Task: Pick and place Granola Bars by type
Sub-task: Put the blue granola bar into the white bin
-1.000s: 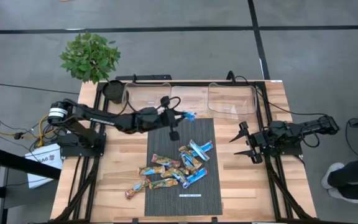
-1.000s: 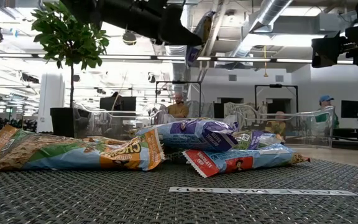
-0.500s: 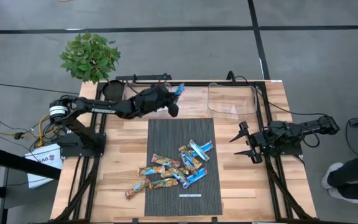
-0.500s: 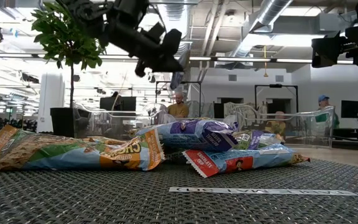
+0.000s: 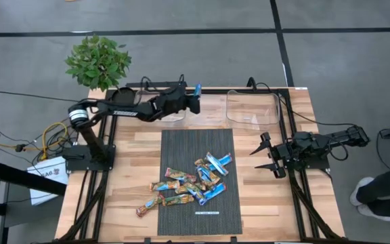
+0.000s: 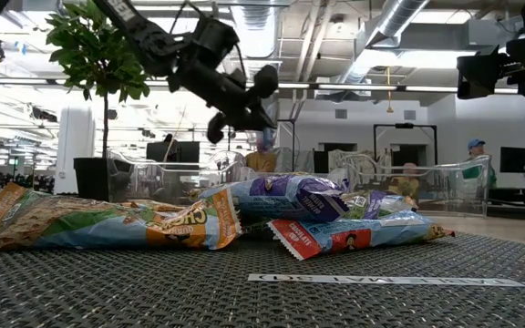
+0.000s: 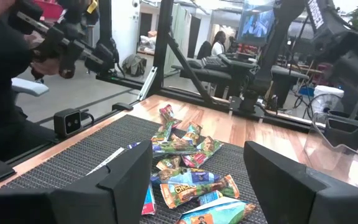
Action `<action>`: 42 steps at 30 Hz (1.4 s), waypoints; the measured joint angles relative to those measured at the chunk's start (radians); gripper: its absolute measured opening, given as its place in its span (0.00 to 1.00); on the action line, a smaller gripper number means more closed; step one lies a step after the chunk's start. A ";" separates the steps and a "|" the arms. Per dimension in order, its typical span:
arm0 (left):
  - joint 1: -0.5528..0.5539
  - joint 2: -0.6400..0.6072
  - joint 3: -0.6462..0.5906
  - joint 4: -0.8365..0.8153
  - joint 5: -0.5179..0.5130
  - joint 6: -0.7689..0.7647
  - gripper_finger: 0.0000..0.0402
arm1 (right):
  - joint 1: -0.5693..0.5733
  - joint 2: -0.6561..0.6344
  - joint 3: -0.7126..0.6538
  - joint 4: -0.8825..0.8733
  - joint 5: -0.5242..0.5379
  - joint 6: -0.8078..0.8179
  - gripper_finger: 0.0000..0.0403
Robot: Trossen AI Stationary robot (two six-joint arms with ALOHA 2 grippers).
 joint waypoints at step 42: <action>0.023 0.143 0.226 -0.474 -0.008 -0.063 0.26 | 0.000 0.000 0.000 0.000 0.000 0.000 0.62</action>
